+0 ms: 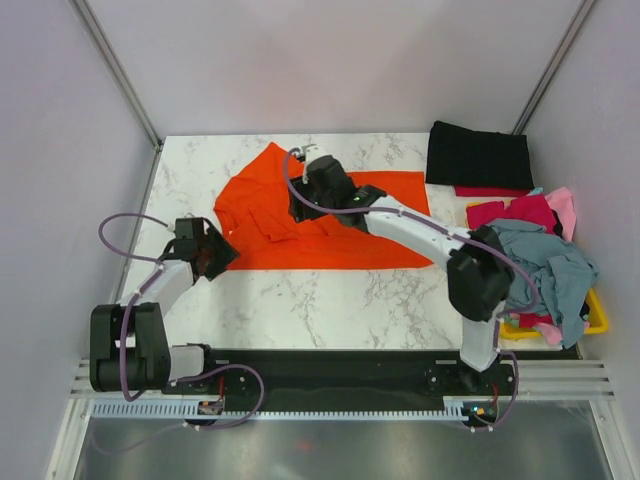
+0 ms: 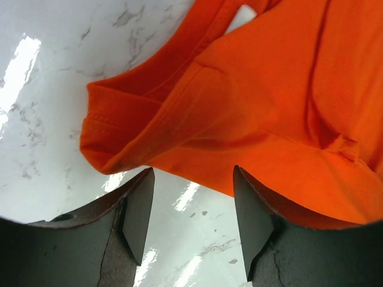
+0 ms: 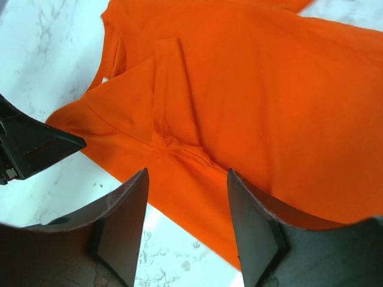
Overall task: Fold and stack the t-shirts
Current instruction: Fold the tshirt
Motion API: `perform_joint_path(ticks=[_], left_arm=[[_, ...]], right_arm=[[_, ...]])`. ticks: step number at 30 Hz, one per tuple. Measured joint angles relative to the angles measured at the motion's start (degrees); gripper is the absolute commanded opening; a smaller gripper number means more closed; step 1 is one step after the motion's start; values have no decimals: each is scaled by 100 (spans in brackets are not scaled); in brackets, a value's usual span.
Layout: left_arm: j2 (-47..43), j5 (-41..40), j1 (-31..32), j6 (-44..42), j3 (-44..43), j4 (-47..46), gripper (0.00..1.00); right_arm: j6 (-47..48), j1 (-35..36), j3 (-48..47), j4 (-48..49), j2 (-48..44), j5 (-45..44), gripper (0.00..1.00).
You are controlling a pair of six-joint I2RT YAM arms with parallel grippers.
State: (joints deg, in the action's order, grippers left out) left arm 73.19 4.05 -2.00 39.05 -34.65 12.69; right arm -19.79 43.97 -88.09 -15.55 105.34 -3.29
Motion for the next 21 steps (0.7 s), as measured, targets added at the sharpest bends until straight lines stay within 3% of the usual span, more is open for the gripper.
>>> perform_joint_path(ticks=[10,16,18,21], left_arm=[[188,122,-254,304,400,-474,61],[44,258,-280,315,538,-649,57],[-203,273,-275,315,540,-450,52],[-896,321,-254,310,411,-46,52]], right_arm=[[857,372,-2455,-737,2470,243,58],[1021,621,-3008,-984,2977,284,58],[1045,660,-3064,-1016,3034,289,58],[1060,667,-3112,-1064,3067,302,58]])
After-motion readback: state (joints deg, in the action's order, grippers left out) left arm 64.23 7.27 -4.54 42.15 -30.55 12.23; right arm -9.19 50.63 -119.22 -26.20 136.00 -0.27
